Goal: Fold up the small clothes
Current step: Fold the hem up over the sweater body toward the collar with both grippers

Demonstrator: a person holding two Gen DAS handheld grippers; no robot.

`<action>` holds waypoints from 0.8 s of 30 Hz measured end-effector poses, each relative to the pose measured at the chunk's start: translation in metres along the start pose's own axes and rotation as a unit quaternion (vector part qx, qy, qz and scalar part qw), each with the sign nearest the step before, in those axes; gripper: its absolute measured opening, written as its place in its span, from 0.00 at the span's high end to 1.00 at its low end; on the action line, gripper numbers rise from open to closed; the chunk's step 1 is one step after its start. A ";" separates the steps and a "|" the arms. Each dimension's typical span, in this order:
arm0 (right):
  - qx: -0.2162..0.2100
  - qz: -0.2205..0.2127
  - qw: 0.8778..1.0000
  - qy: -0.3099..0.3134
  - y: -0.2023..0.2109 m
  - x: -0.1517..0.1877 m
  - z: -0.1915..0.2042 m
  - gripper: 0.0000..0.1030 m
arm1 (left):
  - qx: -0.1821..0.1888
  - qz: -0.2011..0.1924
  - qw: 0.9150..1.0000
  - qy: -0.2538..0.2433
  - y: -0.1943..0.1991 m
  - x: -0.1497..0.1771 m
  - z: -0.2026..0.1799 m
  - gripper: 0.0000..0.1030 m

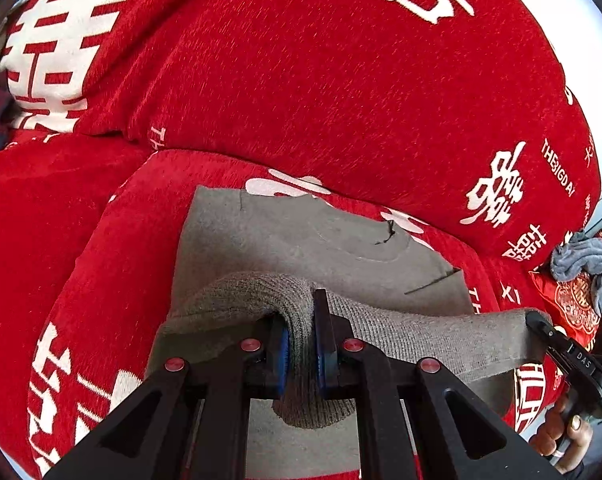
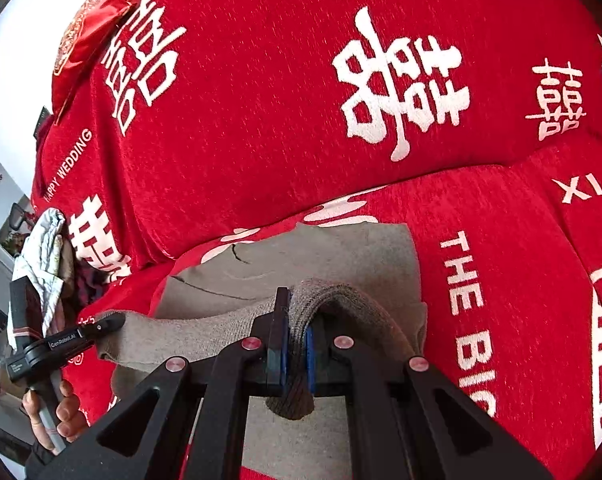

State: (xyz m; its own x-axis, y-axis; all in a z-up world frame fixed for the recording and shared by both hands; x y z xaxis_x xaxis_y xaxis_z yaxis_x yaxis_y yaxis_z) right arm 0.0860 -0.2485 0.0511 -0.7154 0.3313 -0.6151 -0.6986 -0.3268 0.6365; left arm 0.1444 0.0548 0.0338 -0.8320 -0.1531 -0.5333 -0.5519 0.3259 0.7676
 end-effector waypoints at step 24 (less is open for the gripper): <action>0.039 0.042 0.998 -0.017 -0.090 -0.023 -0.038 0.93 | -0.052 0.039 0.997 -0.039 -0.085 -0.024 0.001 0.89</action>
Point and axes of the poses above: each gripper's, at about its wrist camera, not at the fingertips, and y roughly against the way its jaws point, z to its left, x to its underside, the point moved 8 cm from there along -y, roughly the way its jaws point, and after that the axes turned 1 degree about -x, right-handed, at the moved point
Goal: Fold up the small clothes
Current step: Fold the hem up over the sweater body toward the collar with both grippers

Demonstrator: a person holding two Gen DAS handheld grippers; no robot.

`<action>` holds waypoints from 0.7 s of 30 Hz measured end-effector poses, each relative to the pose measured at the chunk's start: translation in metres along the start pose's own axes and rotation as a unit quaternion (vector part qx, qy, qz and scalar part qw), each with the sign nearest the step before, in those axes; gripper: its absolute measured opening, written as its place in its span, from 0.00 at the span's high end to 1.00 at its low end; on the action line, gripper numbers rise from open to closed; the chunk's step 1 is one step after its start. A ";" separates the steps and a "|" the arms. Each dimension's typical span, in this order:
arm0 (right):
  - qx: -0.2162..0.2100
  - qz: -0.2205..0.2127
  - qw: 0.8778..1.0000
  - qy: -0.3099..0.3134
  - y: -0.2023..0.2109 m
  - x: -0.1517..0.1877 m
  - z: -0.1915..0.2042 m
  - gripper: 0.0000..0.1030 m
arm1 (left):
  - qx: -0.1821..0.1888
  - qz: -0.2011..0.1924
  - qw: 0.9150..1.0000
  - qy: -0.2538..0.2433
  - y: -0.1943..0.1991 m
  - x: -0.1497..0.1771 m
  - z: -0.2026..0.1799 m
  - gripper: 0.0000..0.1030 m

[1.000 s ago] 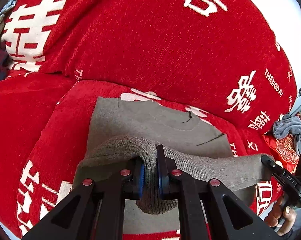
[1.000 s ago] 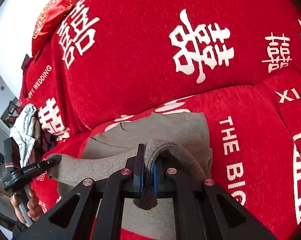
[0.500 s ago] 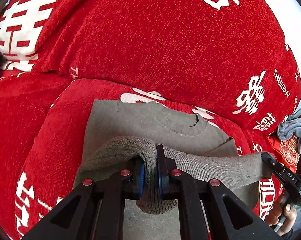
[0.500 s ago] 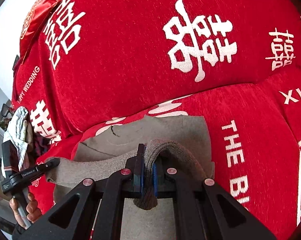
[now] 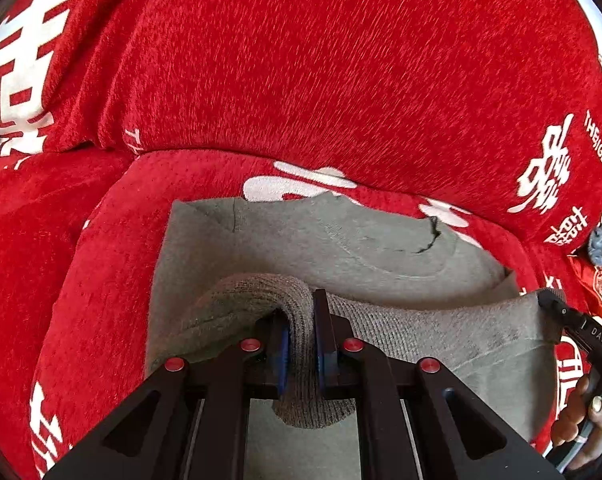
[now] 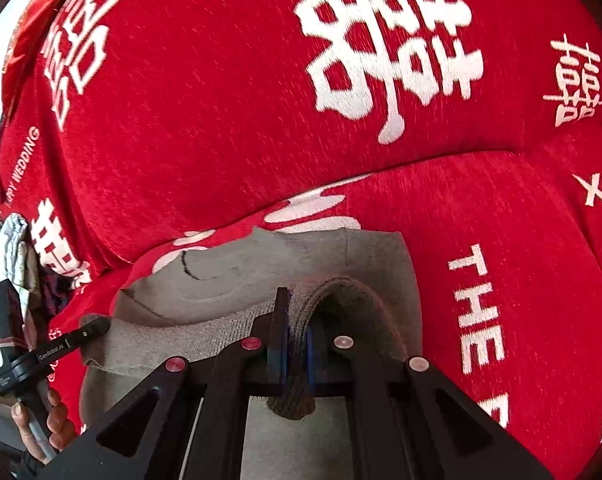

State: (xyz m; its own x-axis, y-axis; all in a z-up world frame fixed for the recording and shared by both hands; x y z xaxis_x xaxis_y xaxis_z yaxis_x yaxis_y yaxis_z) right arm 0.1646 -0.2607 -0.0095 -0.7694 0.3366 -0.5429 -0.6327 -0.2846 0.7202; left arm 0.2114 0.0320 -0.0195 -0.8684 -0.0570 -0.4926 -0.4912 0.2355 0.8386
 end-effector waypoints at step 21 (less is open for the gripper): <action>0.013 0.040 0.999 -0.010 -0.051 0.014 -0.028 0.92 | 0.004 0.029 1.000 0.007 -0.042 0.009 0.011 0.84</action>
Point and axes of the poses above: each gripper's, at about its wrist camera, not at the fingertips, and y roughly against the way its jaws point, z to its left, x to its underside, the point moved 8 cm from there along -y, roughly the way its jaws point, and after that the axes turned 1 degree about -x, right-handed, at the moved point
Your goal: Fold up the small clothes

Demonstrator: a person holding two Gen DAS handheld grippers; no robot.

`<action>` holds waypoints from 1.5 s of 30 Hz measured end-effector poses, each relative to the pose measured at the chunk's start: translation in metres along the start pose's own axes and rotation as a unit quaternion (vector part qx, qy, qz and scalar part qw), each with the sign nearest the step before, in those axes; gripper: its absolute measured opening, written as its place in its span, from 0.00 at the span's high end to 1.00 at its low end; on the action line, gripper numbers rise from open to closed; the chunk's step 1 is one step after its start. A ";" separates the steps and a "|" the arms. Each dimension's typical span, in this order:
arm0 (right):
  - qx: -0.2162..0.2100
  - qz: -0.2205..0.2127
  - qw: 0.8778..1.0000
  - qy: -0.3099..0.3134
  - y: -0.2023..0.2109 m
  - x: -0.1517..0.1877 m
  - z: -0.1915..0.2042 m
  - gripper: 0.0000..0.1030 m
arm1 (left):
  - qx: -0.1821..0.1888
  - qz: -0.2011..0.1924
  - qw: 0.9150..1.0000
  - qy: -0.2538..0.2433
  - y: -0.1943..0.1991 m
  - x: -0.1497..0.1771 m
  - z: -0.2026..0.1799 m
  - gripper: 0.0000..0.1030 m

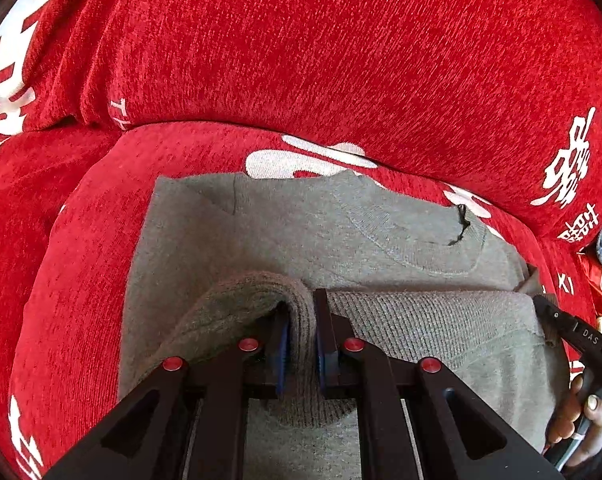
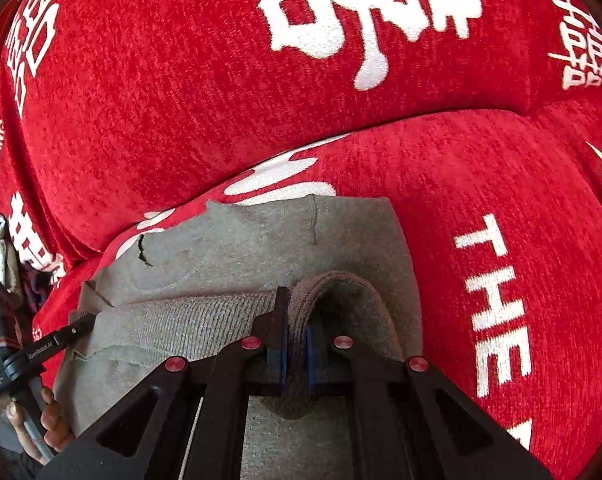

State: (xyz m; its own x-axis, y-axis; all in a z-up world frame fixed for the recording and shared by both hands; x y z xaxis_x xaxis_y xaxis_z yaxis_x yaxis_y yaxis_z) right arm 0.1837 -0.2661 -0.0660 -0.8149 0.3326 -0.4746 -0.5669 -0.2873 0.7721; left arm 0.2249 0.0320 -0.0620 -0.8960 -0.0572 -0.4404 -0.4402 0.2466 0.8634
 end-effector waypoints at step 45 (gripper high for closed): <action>0.061 -0.040 0.983 0.168 0.040 0.035 0.064 0.37 | -0.083 -0.058 0.983 -0.152 0.039 0.029 -0.044 0.04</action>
Point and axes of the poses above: each gripper's, at about its wrist camera, not at the fingertips, and y roughly against the way its jaws point, z to its left, x to its underside, the point moved 8 cm from there along -y, roughly the way its jaws point, and after that the axes turned 1 degree about -x, right-handed, at the moved point
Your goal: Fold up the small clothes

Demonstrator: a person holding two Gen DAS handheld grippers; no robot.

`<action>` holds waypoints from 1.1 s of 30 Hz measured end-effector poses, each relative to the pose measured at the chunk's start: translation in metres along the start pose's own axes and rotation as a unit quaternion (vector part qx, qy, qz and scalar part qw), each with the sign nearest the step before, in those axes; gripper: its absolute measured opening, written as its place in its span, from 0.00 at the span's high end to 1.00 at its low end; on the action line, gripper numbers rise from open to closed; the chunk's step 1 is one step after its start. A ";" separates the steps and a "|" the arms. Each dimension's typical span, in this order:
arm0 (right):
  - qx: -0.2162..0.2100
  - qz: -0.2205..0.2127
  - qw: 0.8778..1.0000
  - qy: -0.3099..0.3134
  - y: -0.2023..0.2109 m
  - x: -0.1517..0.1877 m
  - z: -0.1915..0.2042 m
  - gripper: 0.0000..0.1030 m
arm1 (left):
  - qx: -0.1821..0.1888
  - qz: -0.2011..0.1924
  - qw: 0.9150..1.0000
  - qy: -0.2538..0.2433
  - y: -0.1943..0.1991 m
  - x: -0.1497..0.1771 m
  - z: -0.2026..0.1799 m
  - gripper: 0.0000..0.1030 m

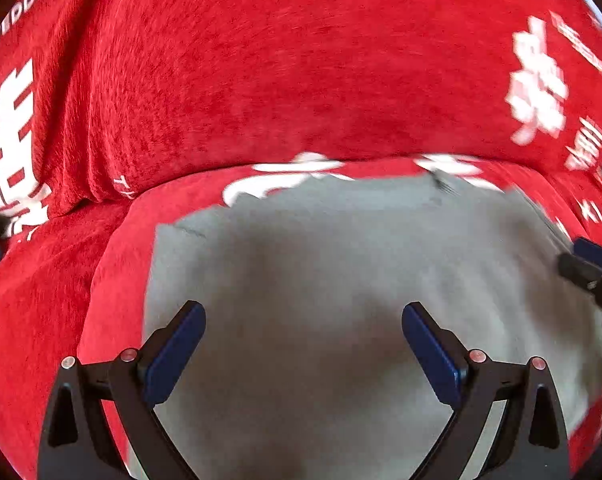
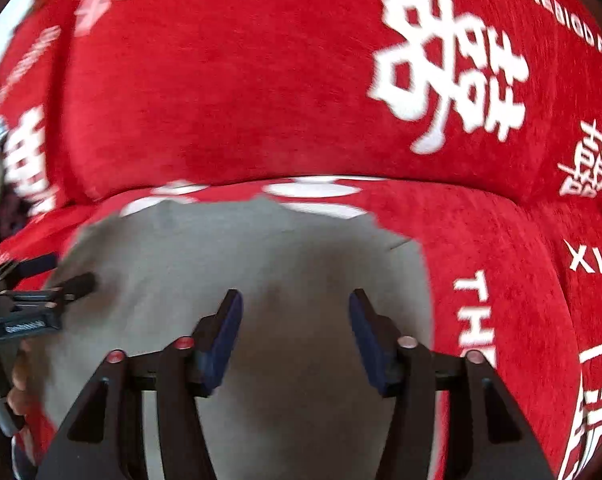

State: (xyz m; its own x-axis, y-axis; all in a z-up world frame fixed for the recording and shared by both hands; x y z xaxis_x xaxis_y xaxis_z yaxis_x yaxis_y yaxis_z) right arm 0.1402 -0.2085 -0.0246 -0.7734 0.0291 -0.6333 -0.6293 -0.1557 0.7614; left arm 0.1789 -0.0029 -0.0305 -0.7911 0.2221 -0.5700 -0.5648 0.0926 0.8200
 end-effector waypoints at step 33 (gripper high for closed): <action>0.049 -0.030 0.998 0.006 0.066 0.129 -0.022 0.37 | -0.005 -0.009 0.999 0.040 0.063 0.131 0.013 0.00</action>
State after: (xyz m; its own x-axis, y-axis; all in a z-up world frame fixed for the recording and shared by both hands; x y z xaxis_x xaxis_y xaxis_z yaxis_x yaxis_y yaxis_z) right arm 0.0009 -0.2369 -0.0590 -0.7333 0.0242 -0.6795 -0.6796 -0.0573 0.7314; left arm 0.0431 0.0450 -0.0528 -0.7963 0.1413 -0.5881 -0.5820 0.0857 0.8086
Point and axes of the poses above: each gripper's, at about its wrist camera, not at the fingertips, and y roughly against the way its jaws point, z to its left, x to its underside, the point moved 8 cm from there along -y, roughly the way its jaws point, and after that the axes turned 1 degree about -x, right-handed, at the moved point
